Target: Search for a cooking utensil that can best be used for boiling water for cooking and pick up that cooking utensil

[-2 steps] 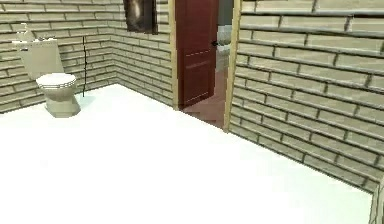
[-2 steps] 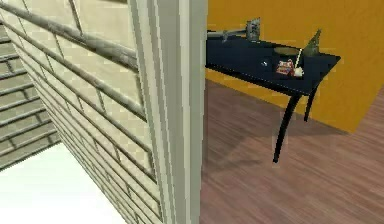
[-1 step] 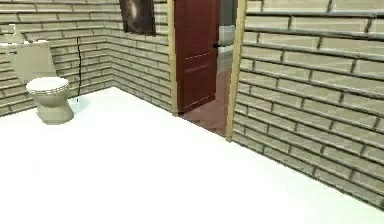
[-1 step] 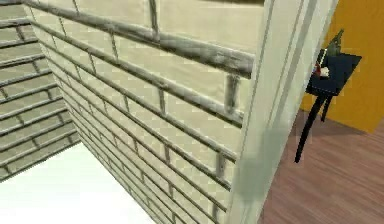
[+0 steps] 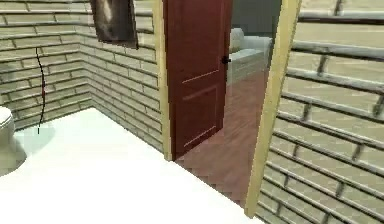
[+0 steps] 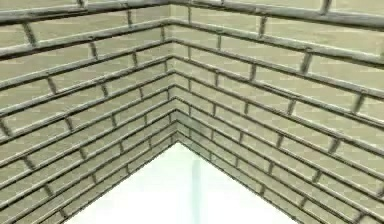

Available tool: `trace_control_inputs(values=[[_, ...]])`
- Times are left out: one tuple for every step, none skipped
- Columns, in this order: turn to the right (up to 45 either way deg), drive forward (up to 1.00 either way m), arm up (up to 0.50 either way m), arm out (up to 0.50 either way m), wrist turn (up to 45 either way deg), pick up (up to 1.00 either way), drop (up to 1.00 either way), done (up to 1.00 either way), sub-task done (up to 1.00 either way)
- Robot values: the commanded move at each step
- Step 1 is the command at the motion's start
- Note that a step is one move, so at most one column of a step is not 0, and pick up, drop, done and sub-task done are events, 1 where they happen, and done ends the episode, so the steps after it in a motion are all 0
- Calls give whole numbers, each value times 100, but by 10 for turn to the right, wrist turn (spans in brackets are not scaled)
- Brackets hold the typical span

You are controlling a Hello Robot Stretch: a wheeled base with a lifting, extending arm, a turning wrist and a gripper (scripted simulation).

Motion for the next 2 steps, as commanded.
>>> trace_control_inputs(values=[[0, 100, 0, 0, 0, 0, 0, 0, 0], [0, 20, 0, 0, 0, 0, 0, 0, 0]])
